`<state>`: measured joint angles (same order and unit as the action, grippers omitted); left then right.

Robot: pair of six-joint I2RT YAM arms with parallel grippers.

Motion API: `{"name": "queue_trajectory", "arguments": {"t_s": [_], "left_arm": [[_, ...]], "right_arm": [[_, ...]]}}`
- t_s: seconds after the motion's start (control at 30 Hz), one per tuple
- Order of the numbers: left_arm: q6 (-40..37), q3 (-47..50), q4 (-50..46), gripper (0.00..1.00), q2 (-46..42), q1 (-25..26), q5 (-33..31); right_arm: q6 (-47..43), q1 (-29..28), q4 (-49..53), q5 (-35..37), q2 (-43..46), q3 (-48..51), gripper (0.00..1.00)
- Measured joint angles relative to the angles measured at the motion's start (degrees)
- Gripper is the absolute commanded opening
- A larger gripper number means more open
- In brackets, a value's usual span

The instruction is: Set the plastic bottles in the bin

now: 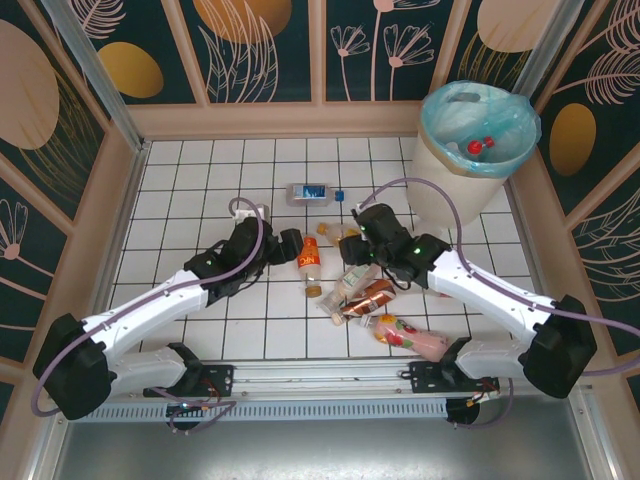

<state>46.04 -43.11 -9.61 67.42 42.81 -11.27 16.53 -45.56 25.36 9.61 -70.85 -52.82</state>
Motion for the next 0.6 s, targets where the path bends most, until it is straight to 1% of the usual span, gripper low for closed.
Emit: {"name": "queue_trajectory", "arguments": {"t_s": [0.17, 0.27, 0.47, 0.53, 0.6], "left_arm": [[0.76, 1.77, 0.22, 0.87, 0.85, 0.00, 0.76], [0.90, 2.12, 1.14, 0.87, 2.23, 0.00, 1.27], [1.25, 3.82, 2.14, 0.87, 3.34, 0.00, 1.68], [1.18, 4.39, 2.14, 0.87, 3.10, 0.00, 1.57], [0.90, 4.68, 2.10, 0.87, 2.40, 0.00, 0.85]], "right_arm": [[1.01, -0.24, 1.22, -3.15, -0.02, 1.46, 0.63], [1.68, -1.27, 0.42, -3.85, -0.68, 1.46, 0.67], [2.64, -4.26, 1.25, -4.52, -7.72, -0.20, 0.68], [3.45, -5.11, 3.67, -3.67, -7.43, -0.04, 0.69], [4.20, -5.64, 6.29, -3.19, -5.33, 0.20, 0.71]]}}
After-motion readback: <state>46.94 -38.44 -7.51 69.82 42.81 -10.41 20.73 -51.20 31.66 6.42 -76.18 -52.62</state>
